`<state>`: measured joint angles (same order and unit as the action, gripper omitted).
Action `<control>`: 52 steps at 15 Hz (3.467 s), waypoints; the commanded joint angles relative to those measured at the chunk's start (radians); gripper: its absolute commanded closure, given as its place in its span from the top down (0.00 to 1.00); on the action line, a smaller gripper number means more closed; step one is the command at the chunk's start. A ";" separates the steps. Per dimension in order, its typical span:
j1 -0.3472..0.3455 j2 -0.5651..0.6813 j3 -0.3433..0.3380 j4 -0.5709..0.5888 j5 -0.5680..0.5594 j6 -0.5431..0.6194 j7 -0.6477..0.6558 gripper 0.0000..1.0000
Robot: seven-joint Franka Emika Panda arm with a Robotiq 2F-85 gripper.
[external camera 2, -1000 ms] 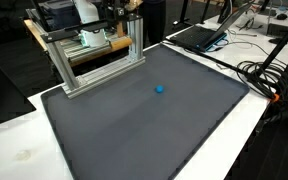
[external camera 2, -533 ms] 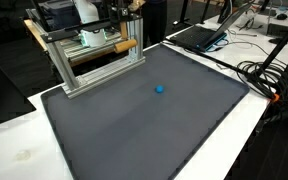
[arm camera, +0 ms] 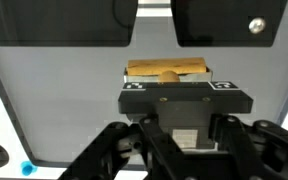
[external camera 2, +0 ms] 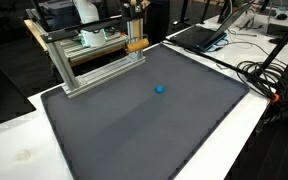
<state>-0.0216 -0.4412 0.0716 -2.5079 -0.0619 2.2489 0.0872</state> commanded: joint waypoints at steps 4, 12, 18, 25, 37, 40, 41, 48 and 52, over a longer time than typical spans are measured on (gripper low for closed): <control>0.000 0.239 0.030 0.270 -0.051 -0.016 0.098 0.22; 0.022 0.472 0.019 0.469 -0.145 -0.013 0.240 0.22; 0.034 0.472 0.000 0.431 -0.111 -0.001 0.206 0.47; 0.033 0.522 -0.005 0.444 -0.081 0.024 0.158 0.22; 0.041 0.612 -0.018 0.451 -0.072 0.138 0.143 0.22; 0.044 0.623 -0.021 0.455 -0.074 0.140 0.143 0.22; 0.044 0.627 -0.022 0.458 -0.072 0.139 0.140 0.22; 0.043 0.645 -0.030 0.470 -0.068 0.151 0.132 0.22; 0.043 0.661 -0.033 0.479 -0.067 0.160 0.130 0.22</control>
<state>0.0050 0.2035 0.0587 -2.0578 -0.1549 2.3996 0.2446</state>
